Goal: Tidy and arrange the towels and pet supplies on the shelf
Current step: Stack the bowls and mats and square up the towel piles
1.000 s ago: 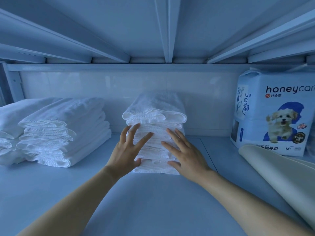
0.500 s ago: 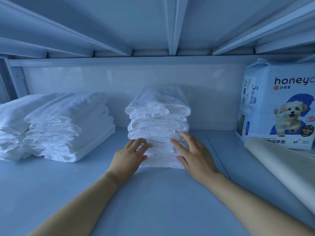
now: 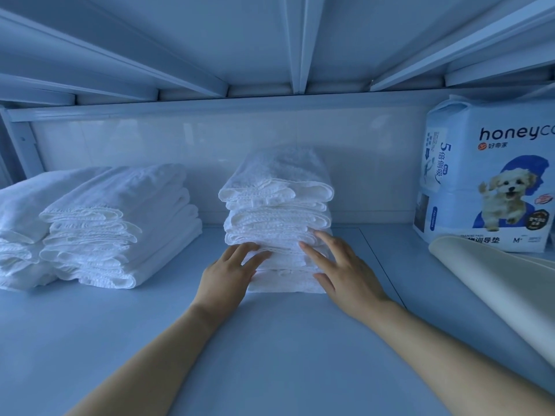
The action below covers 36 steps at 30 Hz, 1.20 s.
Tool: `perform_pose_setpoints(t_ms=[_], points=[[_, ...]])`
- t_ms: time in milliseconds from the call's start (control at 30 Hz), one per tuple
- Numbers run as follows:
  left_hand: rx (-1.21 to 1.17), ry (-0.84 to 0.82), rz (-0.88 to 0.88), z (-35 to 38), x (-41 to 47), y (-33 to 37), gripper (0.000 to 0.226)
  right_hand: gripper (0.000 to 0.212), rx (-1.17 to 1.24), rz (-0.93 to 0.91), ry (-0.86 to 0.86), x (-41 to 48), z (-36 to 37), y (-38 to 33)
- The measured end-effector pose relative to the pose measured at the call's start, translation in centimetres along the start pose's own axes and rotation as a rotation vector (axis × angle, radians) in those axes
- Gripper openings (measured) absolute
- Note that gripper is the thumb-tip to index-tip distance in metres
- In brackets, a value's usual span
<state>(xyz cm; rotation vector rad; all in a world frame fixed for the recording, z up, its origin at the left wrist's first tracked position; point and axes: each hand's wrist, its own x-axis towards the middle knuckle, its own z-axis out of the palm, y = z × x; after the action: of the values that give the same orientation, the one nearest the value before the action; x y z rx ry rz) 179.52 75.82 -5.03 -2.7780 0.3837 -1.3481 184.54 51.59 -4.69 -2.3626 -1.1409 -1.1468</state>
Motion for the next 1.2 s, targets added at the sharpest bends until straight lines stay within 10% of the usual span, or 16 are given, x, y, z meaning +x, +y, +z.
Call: perform_pose_setpoints(t_ms=[133,300,1200], points=[[-0.053,-0.047,0.038,-0.6,-0.2,-0.2,0.037,0.073,0.054,0.018,-0.048,-0.3,-0.6,0.1],[-0.108,-0.251,0.01,-1.1,-0.6,-1.0,0.063,0.077,0.102,0.049,-0.129,-0.8,-1.3,-0.1],[-0.047,-0.072,0.001,0.3,1.3,0.8,0.06,0.085,0.094,0.157,-0.276,0.7,-0.6,-1.0]])
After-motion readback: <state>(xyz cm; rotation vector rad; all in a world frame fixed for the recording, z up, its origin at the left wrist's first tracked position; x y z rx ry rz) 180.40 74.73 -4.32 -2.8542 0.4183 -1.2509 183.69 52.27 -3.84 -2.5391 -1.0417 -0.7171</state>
